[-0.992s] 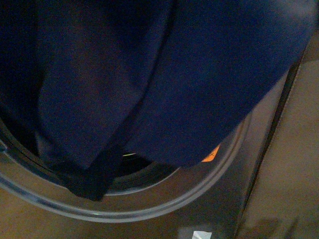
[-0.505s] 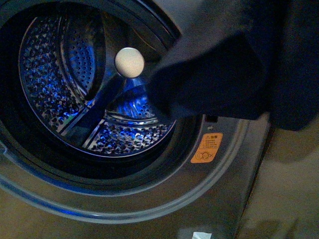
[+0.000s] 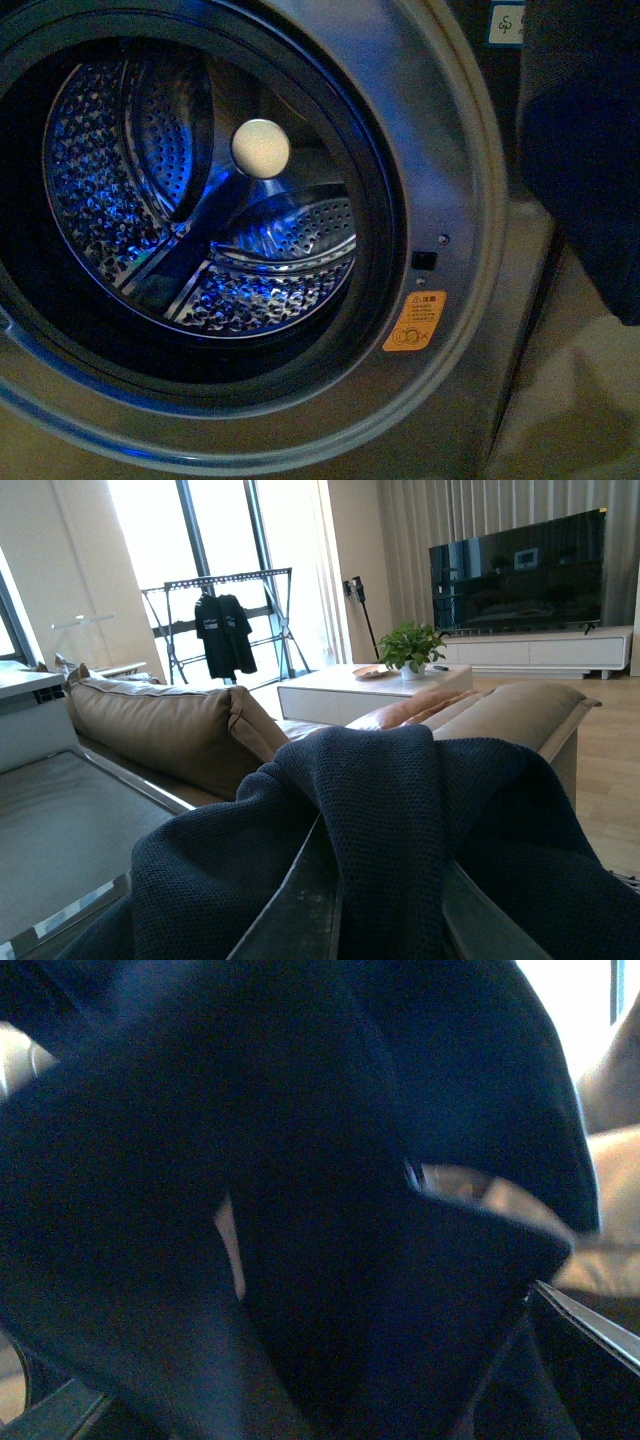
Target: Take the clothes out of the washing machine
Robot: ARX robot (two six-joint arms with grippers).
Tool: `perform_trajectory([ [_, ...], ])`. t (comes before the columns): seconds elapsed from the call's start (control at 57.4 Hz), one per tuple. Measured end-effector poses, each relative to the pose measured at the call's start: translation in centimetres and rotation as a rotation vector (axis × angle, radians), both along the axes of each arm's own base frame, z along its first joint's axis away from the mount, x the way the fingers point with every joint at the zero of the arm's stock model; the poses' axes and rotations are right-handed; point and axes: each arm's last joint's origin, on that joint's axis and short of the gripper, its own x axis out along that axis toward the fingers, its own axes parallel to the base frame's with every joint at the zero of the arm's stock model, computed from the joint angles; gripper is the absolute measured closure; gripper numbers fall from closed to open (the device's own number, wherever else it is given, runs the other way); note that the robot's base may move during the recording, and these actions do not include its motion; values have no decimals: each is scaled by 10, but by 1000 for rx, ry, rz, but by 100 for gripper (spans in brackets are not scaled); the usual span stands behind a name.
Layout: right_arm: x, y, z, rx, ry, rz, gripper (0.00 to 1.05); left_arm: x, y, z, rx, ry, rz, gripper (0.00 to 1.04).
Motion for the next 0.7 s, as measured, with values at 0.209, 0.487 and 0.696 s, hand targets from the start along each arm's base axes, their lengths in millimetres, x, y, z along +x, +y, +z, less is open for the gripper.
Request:
perform_trajectory([
  [0.209,1,7,43,-26,-95,45,7,0,0,0,0,0,2,95],
  [0.487,3,29,67,-38,-101,137,7,0,0,0,0,0,1,95],
  [0.696,26,45,83,-40,-118,160,7,0,0,0,0,0,1,95],
])
